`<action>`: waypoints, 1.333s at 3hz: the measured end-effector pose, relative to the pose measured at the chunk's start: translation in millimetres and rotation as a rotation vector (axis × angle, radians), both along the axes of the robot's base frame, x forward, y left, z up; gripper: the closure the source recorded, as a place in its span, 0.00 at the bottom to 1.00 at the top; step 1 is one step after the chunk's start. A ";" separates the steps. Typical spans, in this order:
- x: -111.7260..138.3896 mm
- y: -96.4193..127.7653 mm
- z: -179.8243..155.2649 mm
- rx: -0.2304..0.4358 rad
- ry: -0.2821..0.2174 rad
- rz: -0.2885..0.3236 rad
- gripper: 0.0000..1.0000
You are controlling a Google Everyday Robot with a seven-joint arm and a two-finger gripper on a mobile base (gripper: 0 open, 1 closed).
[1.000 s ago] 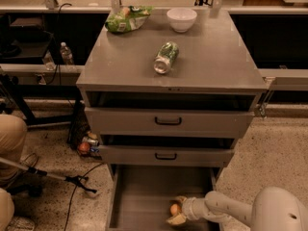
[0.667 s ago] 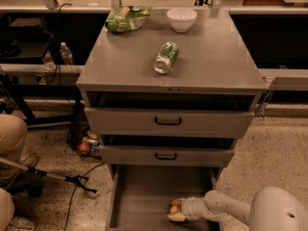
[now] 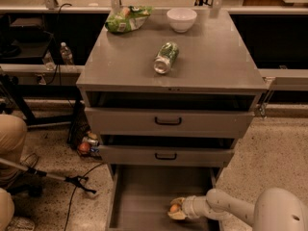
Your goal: Pick orange from bottom drawer and place on counter
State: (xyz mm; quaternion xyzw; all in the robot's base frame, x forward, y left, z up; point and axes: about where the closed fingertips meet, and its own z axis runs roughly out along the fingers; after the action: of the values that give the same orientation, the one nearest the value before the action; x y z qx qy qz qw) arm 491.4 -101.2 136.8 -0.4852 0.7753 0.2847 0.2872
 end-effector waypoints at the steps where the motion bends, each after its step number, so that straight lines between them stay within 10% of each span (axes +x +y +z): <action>1: 12.2 -5.6 31.2 0.084 -0.054 0.024 1.00; 4: -4.1 10.0 134.7 0.438 -0.066 0.260 1.00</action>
Offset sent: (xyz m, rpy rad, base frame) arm -0.0189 0.0022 0.1673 0.5713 -0.0603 0.3530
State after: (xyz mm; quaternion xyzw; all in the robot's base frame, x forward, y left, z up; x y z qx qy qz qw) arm 487.3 -91.2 271.6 -0.5158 0.6166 0.4644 0.3717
